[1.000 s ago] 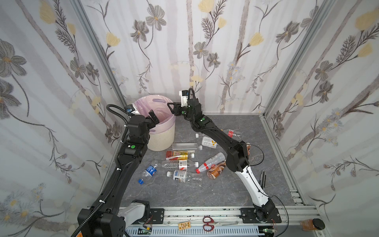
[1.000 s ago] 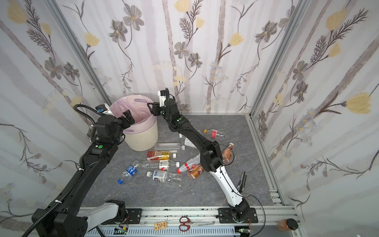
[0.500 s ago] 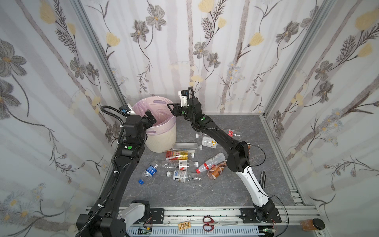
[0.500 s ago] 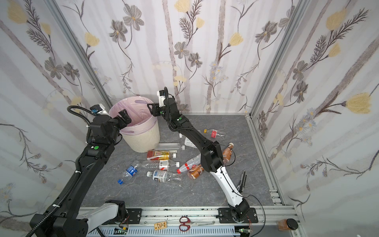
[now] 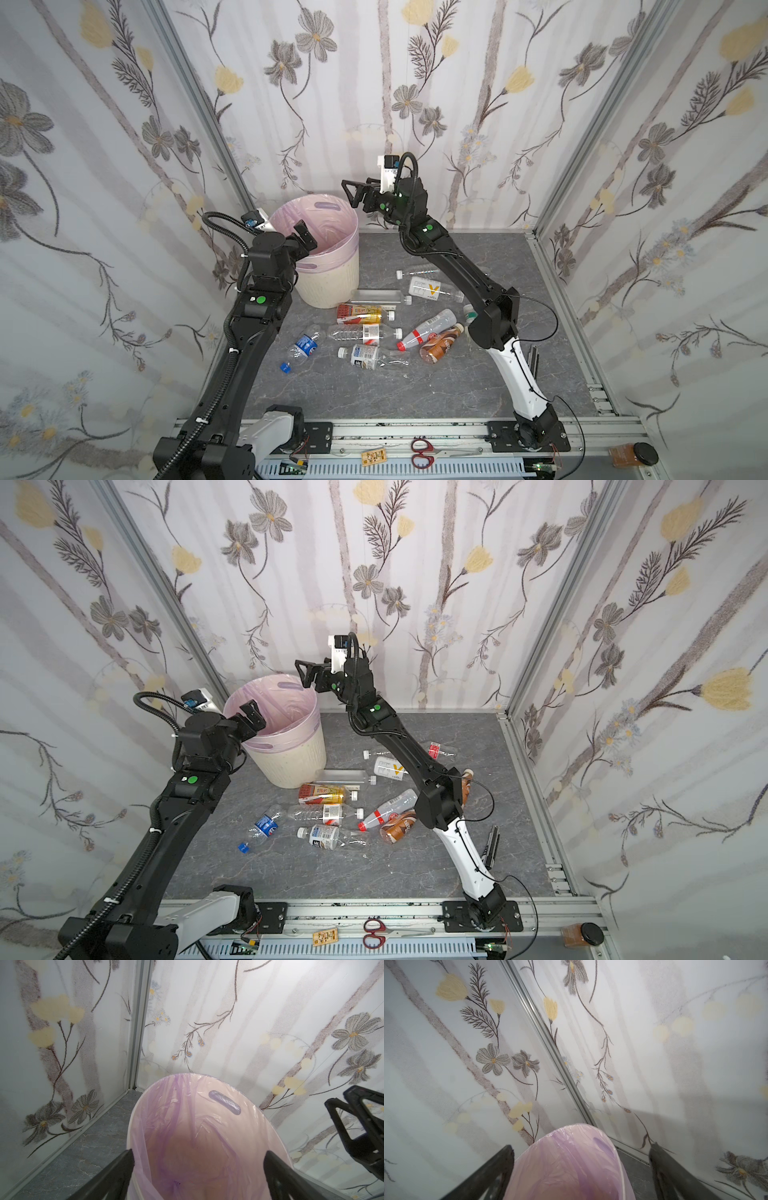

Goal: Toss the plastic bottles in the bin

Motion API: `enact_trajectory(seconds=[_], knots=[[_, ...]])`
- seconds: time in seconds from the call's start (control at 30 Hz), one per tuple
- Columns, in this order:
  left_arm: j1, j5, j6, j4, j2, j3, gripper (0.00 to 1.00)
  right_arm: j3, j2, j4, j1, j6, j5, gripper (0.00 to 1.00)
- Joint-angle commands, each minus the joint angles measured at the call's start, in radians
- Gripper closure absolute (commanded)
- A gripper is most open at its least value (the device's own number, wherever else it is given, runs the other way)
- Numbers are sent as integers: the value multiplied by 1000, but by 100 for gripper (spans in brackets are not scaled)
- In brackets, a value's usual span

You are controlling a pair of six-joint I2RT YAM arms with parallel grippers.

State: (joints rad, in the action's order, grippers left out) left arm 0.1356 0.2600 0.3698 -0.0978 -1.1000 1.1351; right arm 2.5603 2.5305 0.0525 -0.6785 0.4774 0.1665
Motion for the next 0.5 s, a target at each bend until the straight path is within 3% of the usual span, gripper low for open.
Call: enact_trajectory(seconds=[0.0,0.1,0.2,0.27,0.47], knots=[[1,-13,-12,2,19,15,0,5,-47,-33,16,-28,-32,0],[16,-28,-15,1,39,10,0,-11,-103,-152,41,-62,-38,0],[57,-39,-10,0,59,-15,0,-156,-212,-235,63,-120,-67,0],[90,-42,5,0,77,-36,0,-344,-328,-230,72,-157,-105,0],[228,-31,46,0,125,-108,0,-1084,-768,33,85,-198,-222,0]])
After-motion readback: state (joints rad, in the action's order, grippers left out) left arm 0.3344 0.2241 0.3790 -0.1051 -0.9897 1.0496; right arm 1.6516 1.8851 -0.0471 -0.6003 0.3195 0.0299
